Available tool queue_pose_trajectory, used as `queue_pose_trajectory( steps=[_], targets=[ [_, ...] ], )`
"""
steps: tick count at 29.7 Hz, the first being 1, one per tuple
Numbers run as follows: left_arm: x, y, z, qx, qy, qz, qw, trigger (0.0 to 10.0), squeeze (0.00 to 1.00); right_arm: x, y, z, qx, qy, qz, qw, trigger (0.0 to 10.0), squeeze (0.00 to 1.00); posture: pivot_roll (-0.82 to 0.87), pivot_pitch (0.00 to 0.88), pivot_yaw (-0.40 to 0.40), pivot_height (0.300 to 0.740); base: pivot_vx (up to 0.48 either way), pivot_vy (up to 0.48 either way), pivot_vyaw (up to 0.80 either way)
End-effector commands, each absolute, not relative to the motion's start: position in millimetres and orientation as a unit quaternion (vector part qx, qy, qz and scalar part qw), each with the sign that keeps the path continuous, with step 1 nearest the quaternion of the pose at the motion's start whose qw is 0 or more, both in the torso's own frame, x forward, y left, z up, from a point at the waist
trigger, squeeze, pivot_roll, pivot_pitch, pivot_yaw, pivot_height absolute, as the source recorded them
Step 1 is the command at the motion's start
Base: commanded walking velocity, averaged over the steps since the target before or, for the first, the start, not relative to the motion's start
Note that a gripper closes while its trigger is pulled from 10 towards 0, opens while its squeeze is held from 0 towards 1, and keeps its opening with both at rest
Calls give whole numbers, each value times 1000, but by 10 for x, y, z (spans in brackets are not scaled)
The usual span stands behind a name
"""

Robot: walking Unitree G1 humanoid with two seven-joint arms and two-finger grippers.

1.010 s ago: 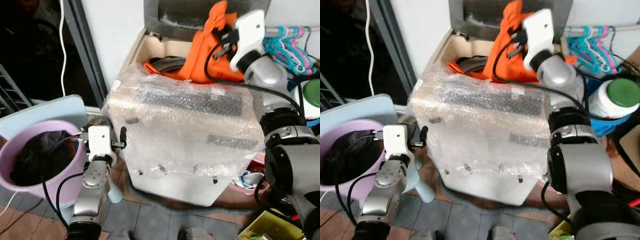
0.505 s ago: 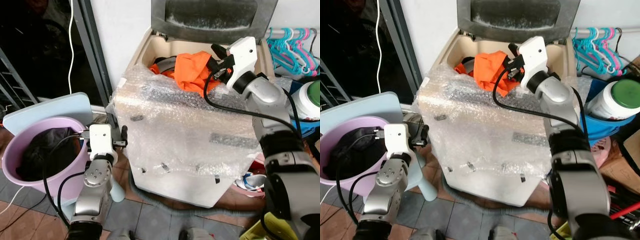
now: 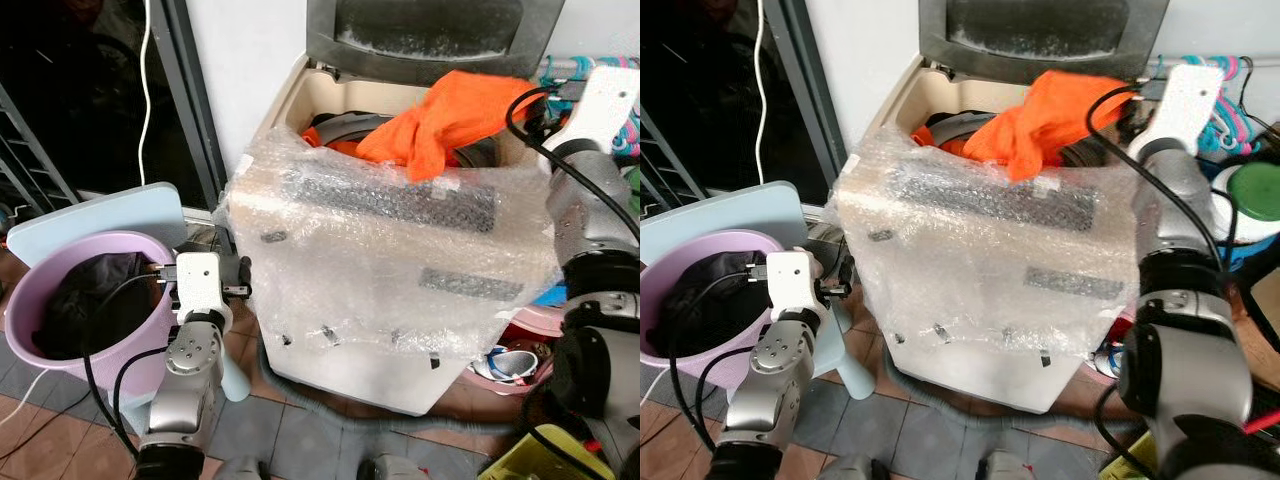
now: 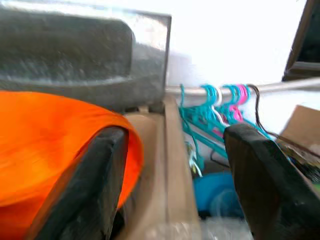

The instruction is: Clothes washing

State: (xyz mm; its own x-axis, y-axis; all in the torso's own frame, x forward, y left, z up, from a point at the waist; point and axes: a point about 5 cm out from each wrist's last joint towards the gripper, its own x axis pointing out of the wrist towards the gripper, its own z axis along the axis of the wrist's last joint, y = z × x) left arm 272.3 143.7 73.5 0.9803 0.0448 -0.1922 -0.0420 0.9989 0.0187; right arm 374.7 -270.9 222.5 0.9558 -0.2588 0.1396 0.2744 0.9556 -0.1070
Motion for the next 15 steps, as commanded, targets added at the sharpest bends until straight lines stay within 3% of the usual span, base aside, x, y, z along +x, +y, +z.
queue_pose_trajectory(
  steps=[1, 5, 8, 10, 15],
  targets=[
    [2708, 1458, 745, 11, 99, 27, 995, 10000, 0, 3679, -2610, 2238, -128, -86, -116, 981, 10000, 1000, -70, 0, 14, 740, 0, 0, 0],
    [2707, 1467, 741, 12, 100, 29, 995, 10000, 0, 3616, -2593, 2148, -149, -81, -102, 980, 10000, 1000, -73, 0, 17, 740, 0, 0, 0],
    [2722, 1461, 742, 15, 100, 22, 995, 10000, 0, 3505, -2604, 1909, -108, -44, -99, 988, 10000, 1000, -81, 0, 21, 740, 0, 0, 0],
    [2734, 1440, 750, 15, 98, 18, 995, 10000, 0, 3386, -2366, 1846, -79, -65, -26, 994, 10000, 1000, -86, 0, 24, 740, 0, 0, 0],
    [2741, 1433, 757, 13, 97, 18, 995, 10000, 0, 3289, -2155, 1840, -72, -86, 23, 993, 10000, 1000, -89, 0, 26, 740, 0, 0, 0]
  ],
)
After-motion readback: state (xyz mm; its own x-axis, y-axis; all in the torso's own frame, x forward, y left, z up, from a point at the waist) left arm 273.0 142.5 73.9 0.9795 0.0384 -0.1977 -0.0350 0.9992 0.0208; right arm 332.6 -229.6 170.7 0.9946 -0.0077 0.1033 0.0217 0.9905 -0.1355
